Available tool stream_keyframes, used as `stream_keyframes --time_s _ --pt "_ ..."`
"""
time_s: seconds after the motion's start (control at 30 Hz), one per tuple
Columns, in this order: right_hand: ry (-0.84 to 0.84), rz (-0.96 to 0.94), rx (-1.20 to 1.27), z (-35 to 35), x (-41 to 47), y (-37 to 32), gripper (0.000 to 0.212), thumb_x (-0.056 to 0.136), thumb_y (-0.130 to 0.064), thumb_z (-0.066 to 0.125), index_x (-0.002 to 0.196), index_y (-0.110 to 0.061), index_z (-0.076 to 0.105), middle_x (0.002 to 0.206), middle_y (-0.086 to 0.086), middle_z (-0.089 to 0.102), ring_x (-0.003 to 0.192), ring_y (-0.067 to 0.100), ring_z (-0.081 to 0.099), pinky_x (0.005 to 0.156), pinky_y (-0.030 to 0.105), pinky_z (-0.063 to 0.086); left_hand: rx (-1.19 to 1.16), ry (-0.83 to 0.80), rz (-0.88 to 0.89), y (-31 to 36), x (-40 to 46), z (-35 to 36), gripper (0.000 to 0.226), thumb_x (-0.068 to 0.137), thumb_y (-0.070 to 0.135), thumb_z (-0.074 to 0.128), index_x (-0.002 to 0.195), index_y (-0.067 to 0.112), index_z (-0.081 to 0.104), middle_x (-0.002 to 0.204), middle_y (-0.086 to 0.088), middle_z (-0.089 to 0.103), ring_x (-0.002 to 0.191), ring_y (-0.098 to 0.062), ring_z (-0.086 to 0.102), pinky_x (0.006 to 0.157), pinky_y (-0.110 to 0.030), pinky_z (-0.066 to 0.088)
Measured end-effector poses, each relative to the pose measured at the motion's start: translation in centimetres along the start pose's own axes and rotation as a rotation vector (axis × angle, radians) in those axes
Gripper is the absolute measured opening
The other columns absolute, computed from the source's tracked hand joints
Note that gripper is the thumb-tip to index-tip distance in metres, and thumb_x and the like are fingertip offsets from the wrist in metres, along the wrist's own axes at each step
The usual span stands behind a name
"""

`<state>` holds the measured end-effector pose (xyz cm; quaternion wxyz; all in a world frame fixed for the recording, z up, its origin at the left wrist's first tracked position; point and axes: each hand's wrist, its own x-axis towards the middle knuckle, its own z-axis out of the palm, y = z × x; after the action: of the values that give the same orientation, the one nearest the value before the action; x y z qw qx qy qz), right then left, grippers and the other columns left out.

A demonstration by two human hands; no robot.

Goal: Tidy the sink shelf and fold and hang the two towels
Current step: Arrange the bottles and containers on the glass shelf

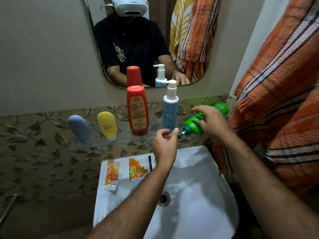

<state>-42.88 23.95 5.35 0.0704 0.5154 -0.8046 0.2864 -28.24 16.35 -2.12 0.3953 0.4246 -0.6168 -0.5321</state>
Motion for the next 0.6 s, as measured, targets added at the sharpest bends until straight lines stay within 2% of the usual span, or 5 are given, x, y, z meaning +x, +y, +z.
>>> stream_keyframes --time_s 0.17,0.23,0.33,0.47,0.6 --pt "-0.161 0.027 -0.167 1.0 -1.5 1.5 0.074 0.073 0.005 0.059 0.142 -0.018 0.048 0.152 0.009 0.04 0.144 0.027 0.029 0.119 0.038 0.021 -0.07 -0.072 -0.076 0.0 -0.2 0.5 0.023 0.075 0.044 0.075 0.088 0.034 0.058 0.084 0.007 0.073 0.079 -0.013 0.072 0.074 -0.045 0.06" --pt "-0.212 0.063 -0.222 1.3 -2.2 1.7 0.08 0.075 0.0 0.063 0.148 -0.022 0.038 0.159 0.004 0.028 0.149 0.025 0.018 0.119 0.043 0.022 -0.165 -0.103 -0.135 0.0 -0.4 0.8 0.023 0.08 0.03 0.075 0.1 0.024 0.064 0.082 0.002 0.074 0.077 -0.018 0.073 0.073 -0.043 0.061" --pt "-0.203 0.066 -0.257 1.7 -2.9 1.9 0.085 0.077 -0.006 0.069 0.151 -0.023 0.031 0.161 0.002 0.022 0.15 0.023 0.013 0.117 0.046 0.024 -0.325 -0.117 -0.21 0.3 -0.6 1.1 0.028 0.085 0.011 0.072 0.111 0.005 0.065 0.081 -0.008 0.073 0.079 -0.023 0.072 0.075 -0.041 0.061" --pt "-0.033 0.054 -0.189 2.3 -3.2 2.8 0.089 0.07 -0.002 0.073 0.15 -0.017 0.035 0.157 0.007 0.032 0.148 0.026 0.022 0.119 0.041 0.022 -0.396 -0.13 -0.173 1.8 -1.4 1.0 0.017 0.084 0.01 0.073 0.1 0.004 0.07 0.079 -0.01 0.073 0.077 -0.022 0.071 0.075 -0.037 0.061" --pt "0.17 0.006 -0.062 1.7 -2.8 3.8 0.076 0.058 0.004 0.061 0.133 -0.005 0.055 0.139 0.018 0.054 0.131 0.036 0.048 0.114 0.042 0.031 -0.508 -0.162 -0.09 5.1 -2.0 0.8 0.02 0.082 0.01 0.075 0.099 0.002 0.07 0.083 -0.012 0.073 0.073 -0.016 0.07 0.071 -0.032 0.06"
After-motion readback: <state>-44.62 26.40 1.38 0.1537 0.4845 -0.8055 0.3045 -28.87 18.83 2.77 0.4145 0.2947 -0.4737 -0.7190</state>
